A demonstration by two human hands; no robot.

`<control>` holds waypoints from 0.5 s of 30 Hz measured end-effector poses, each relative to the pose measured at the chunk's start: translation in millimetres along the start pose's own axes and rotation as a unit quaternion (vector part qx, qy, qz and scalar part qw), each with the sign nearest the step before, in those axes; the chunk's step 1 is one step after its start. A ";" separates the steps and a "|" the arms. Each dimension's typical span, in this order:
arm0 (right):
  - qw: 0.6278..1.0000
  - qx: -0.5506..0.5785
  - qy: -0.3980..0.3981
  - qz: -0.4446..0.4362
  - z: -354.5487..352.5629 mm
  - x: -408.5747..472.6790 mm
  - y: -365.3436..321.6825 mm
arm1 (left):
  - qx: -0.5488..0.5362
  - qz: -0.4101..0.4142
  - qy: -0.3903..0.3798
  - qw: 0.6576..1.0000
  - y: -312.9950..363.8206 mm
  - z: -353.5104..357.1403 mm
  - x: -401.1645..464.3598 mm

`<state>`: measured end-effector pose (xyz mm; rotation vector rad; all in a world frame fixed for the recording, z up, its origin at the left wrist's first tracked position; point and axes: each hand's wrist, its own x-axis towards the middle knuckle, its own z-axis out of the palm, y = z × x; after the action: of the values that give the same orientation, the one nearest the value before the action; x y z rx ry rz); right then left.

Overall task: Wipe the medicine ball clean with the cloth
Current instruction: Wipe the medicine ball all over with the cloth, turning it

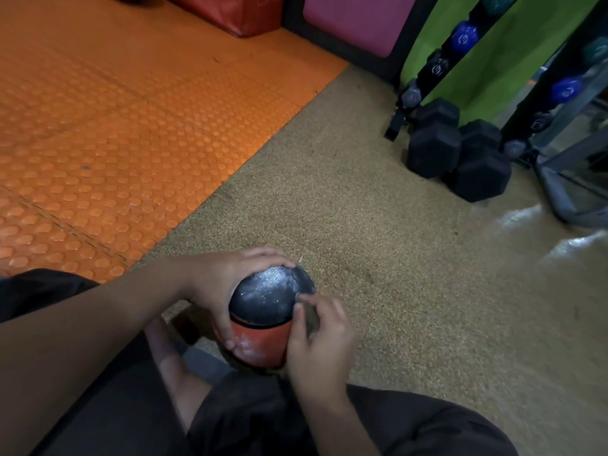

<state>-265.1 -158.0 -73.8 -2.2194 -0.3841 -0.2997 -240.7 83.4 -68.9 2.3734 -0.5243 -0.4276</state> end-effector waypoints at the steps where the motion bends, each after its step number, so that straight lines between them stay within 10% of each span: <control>1: 0.999 0.017 -0.022 -0.029 -2.7 -14.1 -6.3 | 0.002 0.003 -0.001 1.000 -0.9 0.4 -0.5; 10: 0.994 -0.017 -0.009 0.104 2.0 51.2 23.7 | 0.018 -0.001 -0.016 1.000 2.5 -1.6 -0.7; 15: 0.994 0.018 -0.081 -0.064 -12.1 -6.2 -3.2 | 0.012 0.005 -0.029 1.000 2.2 -4.0 -6.3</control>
<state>-272.9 -166.7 -66.2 -2.1949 -0.6175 -0.1797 -245.1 87.0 -63.5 2.3856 -0.5692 -0.4893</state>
